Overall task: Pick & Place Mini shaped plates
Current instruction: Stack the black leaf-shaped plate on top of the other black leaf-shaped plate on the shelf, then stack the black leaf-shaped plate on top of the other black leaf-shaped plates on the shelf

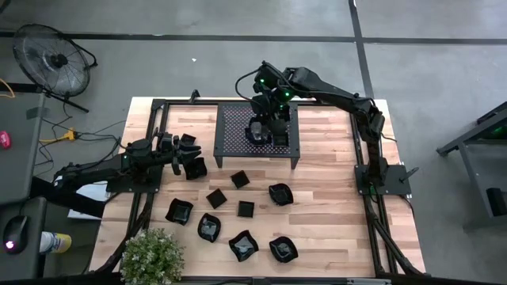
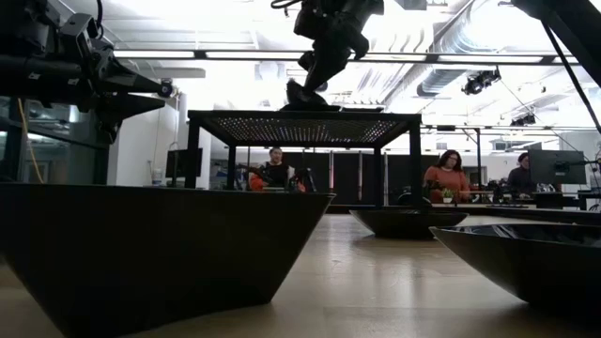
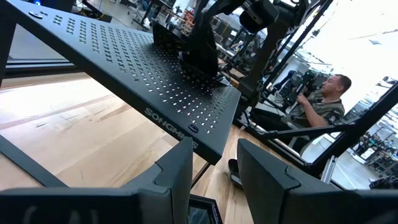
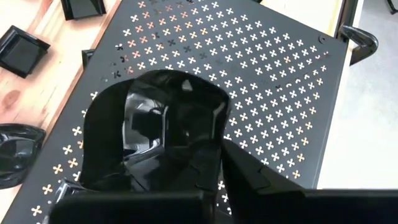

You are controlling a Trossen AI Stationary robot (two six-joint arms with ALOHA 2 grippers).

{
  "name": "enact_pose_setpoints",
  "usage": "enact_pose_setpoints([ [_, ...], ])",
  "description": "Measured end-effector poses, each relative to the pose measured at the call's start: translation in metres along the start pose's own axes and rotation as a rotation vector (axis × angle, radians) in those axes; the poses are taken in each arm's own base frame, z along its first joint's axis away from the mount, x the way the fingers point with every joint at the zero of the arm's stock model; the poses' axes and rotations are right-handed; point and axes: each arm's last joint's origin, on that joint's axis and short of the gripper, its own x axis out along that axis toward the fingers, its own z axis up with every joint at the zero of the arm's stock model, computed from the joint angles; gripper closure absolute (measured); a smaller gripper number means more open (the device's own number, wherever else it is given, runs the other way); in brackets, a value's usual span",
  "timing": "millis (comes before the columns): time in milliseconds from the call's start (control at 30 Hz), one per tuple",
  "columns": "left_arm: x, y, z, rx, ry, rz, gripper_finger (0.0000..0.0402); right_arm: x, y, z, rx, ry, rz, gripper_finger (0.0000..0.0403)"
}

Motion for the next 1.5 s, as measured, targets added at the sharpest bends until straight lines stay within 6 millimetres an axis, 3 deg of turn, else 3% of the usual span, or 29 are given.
enact_pose_setpoints([
  [400, 0.0, 0.0, 0.0, 0.0, 0.0, 0.0, 0.0277, -0.004, 0.001, 0.001, 0.0, -0.007, -0.01, 0.0336],
  [633, 0.0, 0.0, 0.0, 0.0, 0.0, 0.0, 0.0277, -0.025, 0.013, 0.011, 0.019, -0.025, -0.072, 0.0318],
  [1267, 0.0, 0.0, 0.0, 0.0, 0.0, 0.0, 0.0277, -0.07, 0.127, 0.033, 0.452, 0.212, 0.136, 0.0316],
  [1500, 0.0, 0.0, 0.0, 0.0, 0.0, 0.0, 0.0277, -0.077, 0.162, 0.044, 0.565, 0.269, 0.067, 0.0316],
])
